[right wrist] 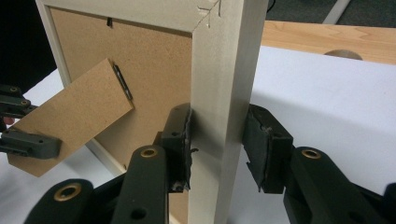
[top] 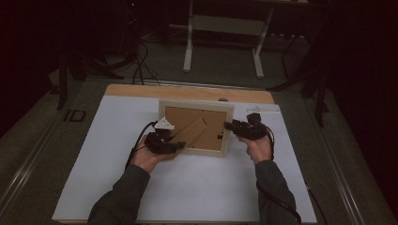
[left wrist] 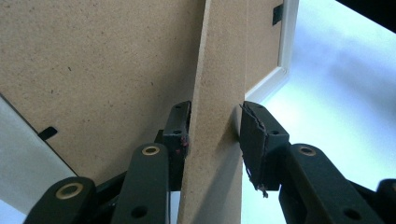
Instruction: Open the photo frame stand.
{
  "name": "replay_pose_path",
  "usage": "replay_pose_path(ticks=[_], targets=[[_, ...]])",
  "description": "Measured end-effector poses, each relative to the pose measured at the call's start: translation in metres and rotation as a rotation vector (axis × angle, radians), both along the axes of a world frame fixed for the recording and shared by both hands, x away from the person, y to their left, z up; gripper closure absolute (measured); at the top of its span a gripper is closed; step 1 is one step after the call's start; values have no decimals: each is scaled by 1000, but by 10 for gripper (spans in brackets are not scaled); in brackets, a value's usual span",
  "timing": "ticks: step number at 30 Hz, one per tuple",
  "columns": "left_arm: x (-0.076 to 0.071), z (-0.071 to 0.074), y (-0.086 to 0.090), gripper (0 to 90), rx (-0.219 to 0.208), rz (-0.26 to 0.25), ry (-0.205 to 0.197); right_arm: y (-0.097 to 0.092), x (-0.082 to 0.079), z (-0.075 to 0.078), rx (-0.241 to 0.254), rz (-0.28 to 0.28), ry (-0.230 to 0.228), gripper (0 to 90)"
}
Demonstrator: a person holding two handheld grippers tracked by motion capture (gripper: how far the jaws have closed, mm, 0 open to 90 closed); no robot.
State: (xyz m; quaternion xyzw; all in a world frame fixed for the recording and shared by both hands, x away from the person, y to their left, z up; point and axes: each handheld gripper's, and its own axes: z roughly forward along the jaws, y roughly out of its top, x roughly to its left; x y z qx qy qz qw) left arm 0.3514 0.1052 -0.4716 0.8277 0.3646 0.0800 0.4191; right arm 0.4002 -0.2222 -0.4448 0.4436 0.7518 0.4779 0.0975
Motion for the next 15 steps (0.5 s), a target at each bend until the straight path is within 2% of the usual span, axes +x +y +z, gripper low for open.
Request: replay_pose_path(ticks=[15], targets=[[1, 1, -3, 672, 6, 13, -21, -1, -1, 4, -10, 6, -19, 622]])
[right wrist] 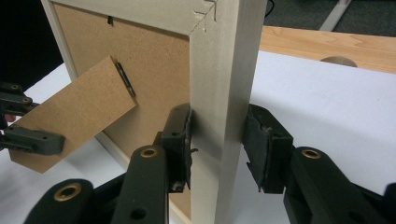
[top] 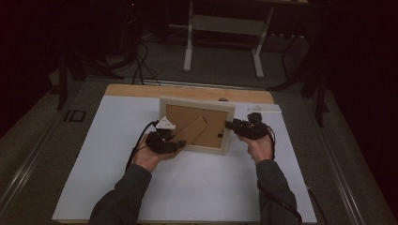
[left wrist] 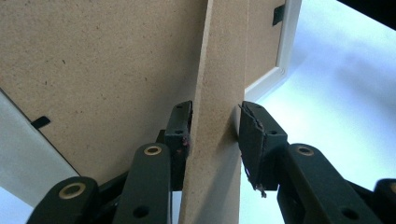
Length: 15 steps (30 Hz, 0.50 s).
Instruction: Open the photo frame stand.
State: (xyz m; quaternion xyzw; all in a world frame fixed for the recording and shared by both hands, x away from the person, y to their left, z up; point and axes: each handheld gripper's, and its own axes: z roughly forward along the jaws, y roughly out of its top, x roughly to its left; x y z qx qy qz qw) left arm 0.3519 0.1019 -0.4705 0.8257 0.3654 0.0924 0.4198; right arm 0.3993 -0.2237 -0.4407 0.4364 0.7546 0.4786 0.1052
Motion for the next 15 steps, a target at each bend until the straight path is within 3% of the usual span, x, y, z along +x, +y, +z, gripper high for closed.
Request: replay_pose_path(ticks=[15], targets=[[0, -1, -4, 683, -1, 12, -14, -1, -2, 4, -27, -2, -27, 621]])
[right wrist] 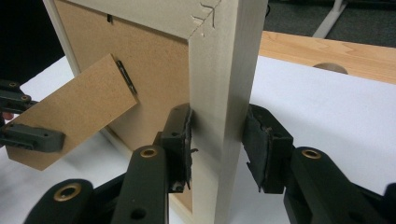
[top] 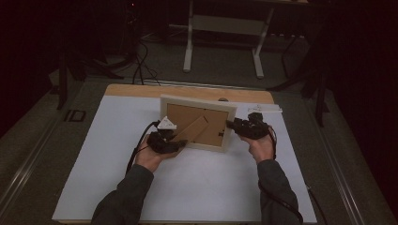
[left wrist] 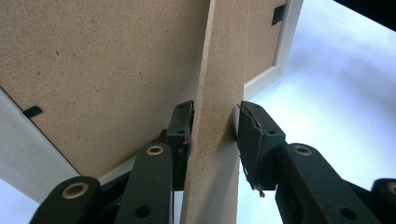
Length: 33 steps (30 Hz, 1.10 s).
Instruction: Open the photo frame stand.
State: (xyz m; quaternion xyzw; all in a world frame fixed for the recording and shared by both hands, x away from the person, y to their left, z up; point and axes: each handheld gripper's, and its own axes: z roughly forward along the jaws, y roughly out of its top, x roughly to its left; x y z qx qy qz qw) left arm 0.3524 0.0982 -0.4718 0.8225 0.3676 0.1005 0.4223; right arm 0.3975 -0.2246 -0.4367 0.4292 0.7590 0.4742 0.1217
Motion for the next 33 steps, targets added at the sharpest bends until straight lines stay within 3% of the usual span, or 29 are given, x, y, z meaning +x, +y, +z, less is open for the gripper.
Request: replay_pose_path(ticks=[17, 19, 21, 22, 23, 24, 27, 33], targets=[[1, 0, -3, 686, 10, 20, -24, -1, -2, 3, -1, -3, -22, 620], [2, -1, -3, 689, 1, 34, -25, -3, -2, 4, 11, -13, -28, 675], [4, -1, -4, 697, -15, 52, -17, -8, -2, 7, 86, 21, -25, 708], [5, -1, -5, 701, -19, 55, -19, -5, -4, 10, 70, 37, -31, 707], [5, -1, -6, 702, -20, 56, -21, 2, -5, 13, -13, 37, -48, 707], [6, -1, -6, 705, -21, 55, -19, 7, -6, 14, -42, 54, -56, 706], [4, 0, -6, 712, -5, 41, -17, 14, -5, 18, -59, 59, -62, 699], [1, -4, -5, 724, 15, 27, -23, 8, -4, 16, -29, 33, -57, 685]])
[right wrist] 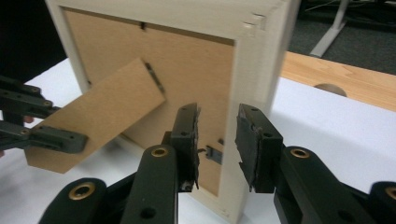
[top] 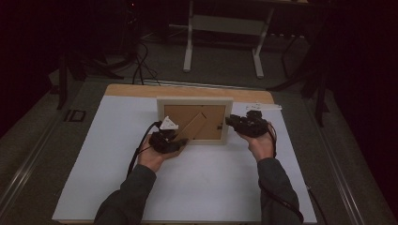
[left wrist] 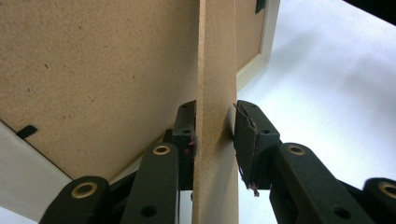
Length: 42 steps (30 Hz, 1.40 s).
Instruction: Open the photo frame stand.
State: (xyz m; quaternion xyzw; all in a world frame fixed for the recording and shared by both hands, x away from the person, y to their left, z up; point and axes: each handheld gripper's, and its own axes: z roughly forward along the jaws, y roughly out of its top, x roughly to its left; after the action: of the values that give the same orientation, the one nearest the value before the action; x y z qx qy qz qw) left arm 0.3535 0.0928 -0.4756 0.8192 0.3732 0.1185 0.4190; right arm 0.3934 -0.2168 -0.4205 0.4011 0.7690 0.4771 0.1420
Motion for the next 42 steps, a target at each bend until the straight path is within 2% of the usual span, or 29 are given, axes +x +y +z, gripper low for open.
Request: replay_pose_path(ticks=[6, 15, 18, 26, 34, 42], targets=[[-3, -1, 0, 731, 21, -13, -18, -6, 0, -3, 8, -19, -2, 666], [-6, -1, -2, 733, 67, -29, -49, -10, 2, -4, 11, -39, -7, 571], [-6, -2, -1, 735, 79, -32, -52, -8, 2, -4, 11, -31, -12, 546], [-6, -3, -1, 735, 78, -26, -51, -1, 1, -3, 0, 7, -30, 491], [-4, -4, 0, 736, 97, -25, -49, 4, 3, 2, -10, 15, -49, 475], [-2, -6, 1, 732, 98, -16, -39, 5, 0, 2, -7, 6, -65, 553]])
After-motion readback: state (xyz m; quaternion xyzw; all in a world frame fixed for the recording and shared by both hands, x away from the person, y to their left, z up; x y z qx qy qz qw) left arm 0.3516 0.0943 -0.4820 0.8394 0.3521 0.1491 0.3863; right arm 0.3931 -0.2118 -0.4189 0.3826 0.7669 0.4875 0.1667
